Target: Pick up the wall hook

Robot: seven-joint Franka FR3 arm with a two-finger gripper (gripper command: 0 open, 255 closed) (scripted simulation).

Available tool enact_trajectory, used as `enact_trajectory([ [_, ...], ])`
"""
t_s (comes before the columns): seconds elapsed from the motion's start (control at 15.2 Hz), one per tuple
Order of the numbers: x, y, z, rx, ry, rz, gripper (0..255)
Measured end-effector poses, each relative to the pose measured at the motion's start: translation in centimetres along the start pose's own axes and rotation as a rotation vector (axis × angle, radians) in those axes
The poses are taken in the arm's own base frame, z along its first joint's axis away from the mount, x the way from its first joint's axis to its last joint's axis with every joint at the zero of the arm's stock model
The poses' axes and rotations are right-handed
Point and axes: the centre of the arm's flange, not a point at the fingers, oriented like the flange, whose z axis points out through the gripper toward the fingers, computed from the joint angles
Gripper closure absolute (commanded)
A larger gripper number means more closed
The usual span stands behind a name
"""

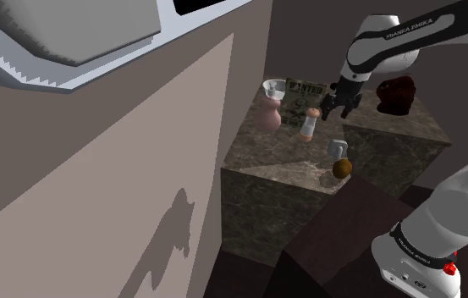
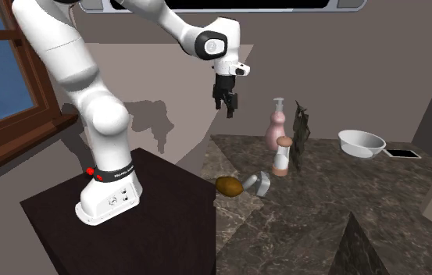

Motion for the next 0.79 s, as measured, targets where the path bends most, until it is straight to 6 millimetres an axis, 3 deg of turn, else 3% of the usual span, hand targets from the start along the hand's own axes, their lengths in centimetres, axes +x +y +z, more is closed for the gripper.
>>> enact_trajectory([
  [0.79,4.1,11.6,10.9,0.047,-0.02,0.275,0],
])
